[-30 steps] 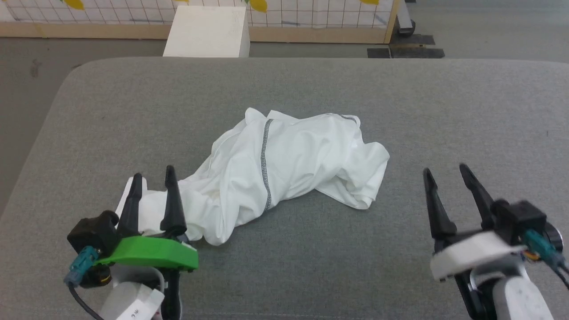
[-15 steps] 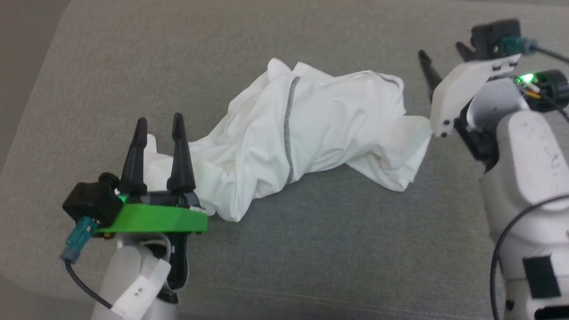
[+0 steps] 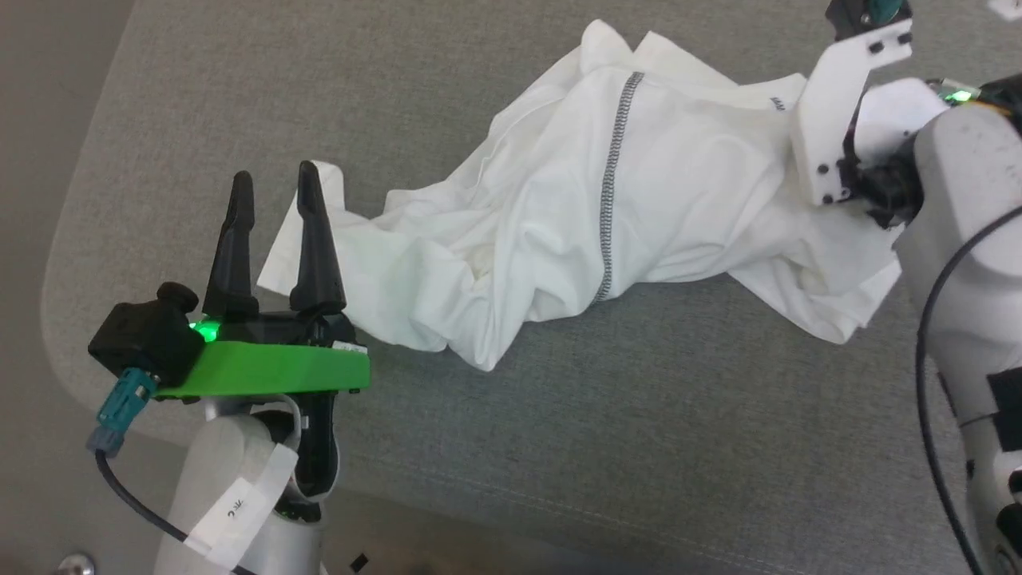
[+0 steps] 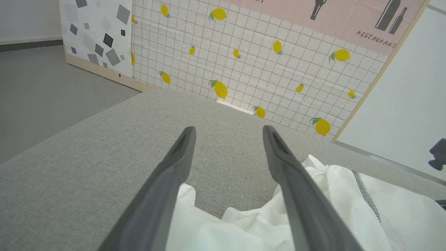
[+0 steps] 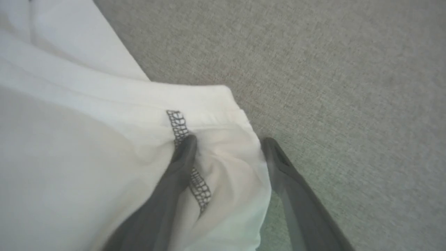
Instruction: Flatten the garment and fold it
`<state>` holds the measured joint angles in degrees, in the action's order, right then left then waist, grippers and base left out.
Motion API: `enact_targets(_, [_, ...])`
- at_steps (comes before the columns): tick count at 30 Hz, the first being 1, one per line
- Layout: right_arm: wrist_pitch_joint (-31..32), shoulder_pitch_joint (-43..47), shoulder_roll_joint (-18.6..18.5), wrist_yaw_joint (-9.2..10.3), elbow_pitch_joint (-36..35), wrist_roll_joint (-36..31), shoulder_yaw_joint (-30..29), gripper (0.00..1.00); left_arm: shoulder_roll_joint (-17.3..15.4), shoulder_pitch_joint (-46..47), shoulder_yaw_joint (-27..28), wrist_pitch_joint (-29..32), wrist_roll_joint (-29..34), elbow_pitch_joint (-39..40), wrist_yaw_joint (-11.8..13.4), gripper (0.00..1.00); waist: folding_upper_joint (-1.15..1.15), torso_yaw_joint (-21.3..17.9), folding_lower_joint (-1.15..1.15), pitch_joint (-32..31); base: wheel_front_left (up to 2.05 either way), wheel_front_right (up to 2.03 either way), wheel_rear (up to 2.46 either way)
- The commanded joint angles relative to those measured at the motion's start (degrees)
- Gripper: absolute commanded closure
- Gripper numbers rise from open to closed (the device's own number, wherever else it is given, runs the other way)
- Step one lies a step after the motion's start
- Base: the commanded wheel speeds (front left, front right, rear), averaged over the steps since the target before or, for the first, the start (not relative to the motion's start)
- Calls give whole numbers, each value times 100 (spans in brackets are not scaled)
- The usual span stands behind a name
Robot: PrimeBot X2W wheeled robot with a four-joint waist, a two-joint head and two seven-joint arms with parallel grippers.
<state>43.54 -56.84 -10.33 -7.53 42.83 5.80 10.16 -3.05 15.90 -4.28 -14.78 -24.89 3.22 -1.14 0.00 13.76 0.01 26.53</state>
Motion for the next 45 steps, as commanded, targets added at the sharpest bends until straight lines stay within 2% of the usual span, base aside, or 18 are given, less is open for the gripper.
enact_targets(1, [356, 283, -10, 4, 249, 172, 192, 53, 16, 85, -15, -21, -78, -3, 15, 0, 0, 154, -1, 131, 0, 0, 0])
enact_targets(2, [475, 299, -56, 4, 225, 264, 283, 87, 16, 80, -27, -21, -82, -5, 19, 0, 0, 154, -1, 122, 0, 0, 0])
enact_targets(3, [572, 308, -127, 4, 168, 362, 366, 100, 16, 86, -26, -21, -91, -20, 17, 0, 0, 149, -1, 119, 0, 0, 0])
enact_targets(6, [457, 249, -371, 4, -91, 426, 426, 100, 16, 93, -40, -21, -109, -31, 13, 0, 0, 135, -1, 129, 0, 0, 0])
enact_targets(7, [39, 88, -562, 4, -359, 254, 284, 100, 16, 97, -63, -21, -110, -34, 19, 0, 0, 124, -1, 139, 0, 0, 0])
enact_targets(11, [-821, -335, -653, 4, -605, -205, -118, 100, 17, 116, -74, -21, -121, -61, 25, 0, 0, 113, -1, 144, 0, 0, 0])
enact_targets(19, [-2414, -1332, -437, 4, -845, -1132, -791, 100, 17, 106, -84, -21, -102, -140, 38, 0, 0, 75, -1, -23, 0, 0, 0])
enact_targets(23, [-2943, -1544, -242, 4, -833, -1306, -995, 100, 17, 35, -80, -21, -72, -197, 50, 0, 0, -9, -1, -239, 0, 0, 0])
enact_targets(26, [-3132, -1435, -143, 4, -832, -1198, -925, 100, 17, -52, -74, -21, -38, -251, 39, 0, 0, -100, -1, -455, 0, 0, 0])
enact_targets(29, [-3128, -944, -175, 4, -989, -850, -716, 100, 17, -184, -38, -22, 1, -330, 35, 0, 0, -232, -1, -777, 0, 0, 0])
enact_targets(32, [-2887, -94, -269, 4, -1467, -401, -610, 100, 17, -363, 0, -22, 34, -394, 35, 0, 0, -390, -1, -1090, 0, 0, 0])
enact_targets(38, [-1883, 2602, -485, 4, -3498, 258, -644, 100, 17, -773, 118, -22, 156, -520, 13, 0, 0, -831, -1, -1640, 0, 0, 0])
enact_targets(42, [-1189, 4355, -250, 4, -4645, 440, -1024, 100, 17, -894, 174, -22, 217, -570, -19, 0, 0, -1091, -1, -1823, 0, 0, 0])
enact_targets(45, [-776, 5391, 46, 4, -5109, 420, -1336, 100, 17, -942, 166, -22, 246, -600, -34, 0, 0, -1236, -1, -1908, 0, 0, 0])
